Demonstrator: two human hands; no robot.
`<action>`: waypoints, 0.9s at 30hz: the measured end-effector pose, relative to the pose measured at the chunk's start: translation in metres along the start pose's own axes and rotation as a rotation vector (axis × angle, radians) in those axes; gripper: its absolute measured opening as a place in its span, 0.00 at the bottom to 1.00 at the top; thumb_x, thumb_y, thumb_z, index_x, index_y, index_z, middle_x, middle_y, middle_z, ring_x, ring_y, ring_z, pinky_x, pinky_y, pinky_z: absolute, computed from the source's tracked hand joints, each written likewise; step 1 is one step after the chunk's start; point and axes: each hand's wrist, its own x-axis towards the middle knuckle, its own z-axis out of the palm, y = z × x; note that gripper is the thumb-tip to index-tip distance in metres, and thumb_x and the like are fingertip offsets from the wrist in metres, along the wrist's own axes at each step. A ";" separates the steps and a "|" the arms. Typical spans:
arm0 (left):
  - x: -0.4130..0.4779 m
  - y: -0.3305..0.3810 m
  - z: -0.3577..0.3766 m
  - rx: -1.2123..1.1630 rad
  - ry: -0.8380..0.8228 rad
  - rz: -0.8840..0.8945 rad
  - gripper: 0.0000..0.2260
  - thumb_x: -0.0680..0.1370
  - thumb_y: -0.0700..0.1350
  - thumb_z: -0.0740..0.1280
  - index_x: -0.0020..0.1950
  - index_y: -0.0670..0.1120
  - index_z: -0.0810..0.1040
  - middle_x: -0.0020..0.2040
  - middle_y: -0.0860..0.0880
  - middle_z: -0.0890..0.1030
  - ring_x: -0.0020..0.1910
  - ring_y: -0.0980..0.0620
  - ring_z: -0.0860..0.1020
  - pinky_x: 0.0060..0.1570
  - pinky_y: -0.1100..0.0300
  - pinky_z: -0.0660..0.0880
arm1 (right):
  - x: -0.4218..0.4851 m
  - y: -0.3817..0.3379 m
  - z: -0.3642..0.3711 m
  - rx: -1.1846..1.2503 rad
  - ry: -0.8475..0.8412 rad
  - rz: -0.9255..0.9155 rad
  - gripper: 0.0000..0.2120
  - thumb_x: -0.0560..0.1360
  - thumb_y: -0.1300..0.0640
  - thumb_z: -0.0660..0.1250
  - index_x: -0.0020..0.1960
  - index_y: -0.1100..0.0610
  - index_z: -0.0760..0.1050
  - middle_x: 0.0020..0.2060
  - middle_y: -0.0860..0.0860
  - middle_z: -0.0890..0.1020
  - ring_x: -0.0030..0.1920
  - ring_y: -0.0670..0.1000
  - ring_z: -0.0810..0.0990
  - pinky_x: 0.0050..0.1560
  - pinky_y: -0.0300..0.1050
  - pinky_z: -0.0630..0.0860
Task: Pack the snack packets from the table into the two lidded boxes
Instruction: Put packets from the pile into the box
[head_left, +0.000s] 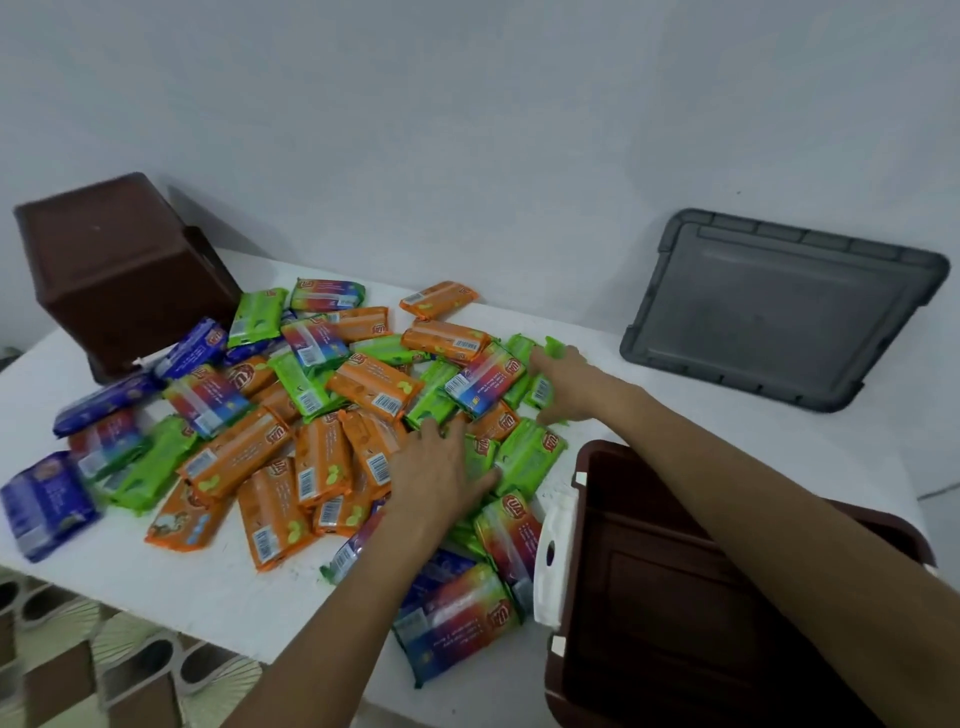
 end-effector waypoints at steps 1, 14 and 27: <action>0.001 0.000 0.001 -0.001 0.004 0.003 0.39 0.71 0.73 0.58 0.74 0.50 0.62 0.65 0.42 0.72 0.58 0.42 0.76 0.44 0.52 0.76 | 0.000 0.001 0.003 -0.015 0.009 0.006 0.33 0.68 0.57 0.77 0.66 0.51 0.63 0.65 0.62 0.62 0.46 0.60 0.77 0.43 0.47 0.74; -0.015 -0.001 -0.053 -0.441 0.078 0.053 0.33 0.70 0.61 0.71 0.73 0.60 0.63 0.65 0.48 0.71 0.54 0.51 0.76 0.47 0.57 0.71 | -0.082 0.034 -0.037 0.403 0.564 -0.061 0.15 0.75 0.62 0.61 0.60 0.51 0.73 0.43 0.56 0.82 0.36 0.56 0.83 0.32 0.47 0.79; -0.064 0.053 -0.076 -1.608 0.013 0.335 0.24 0.74 0.35 0.72 0.67 0.51 0.75 0.64 0.54 0.79 0.54 0.47 0.82 0.50 0.54 0.81 | -0.290 0.067 0.007 1.277 0.466 -0.189 0.17 0.79 0.67 0.64 0.62 0.51 0.78 0.52 0.59 0.84 0.51 0.57 0.85 0.45 0.50 0.84</action>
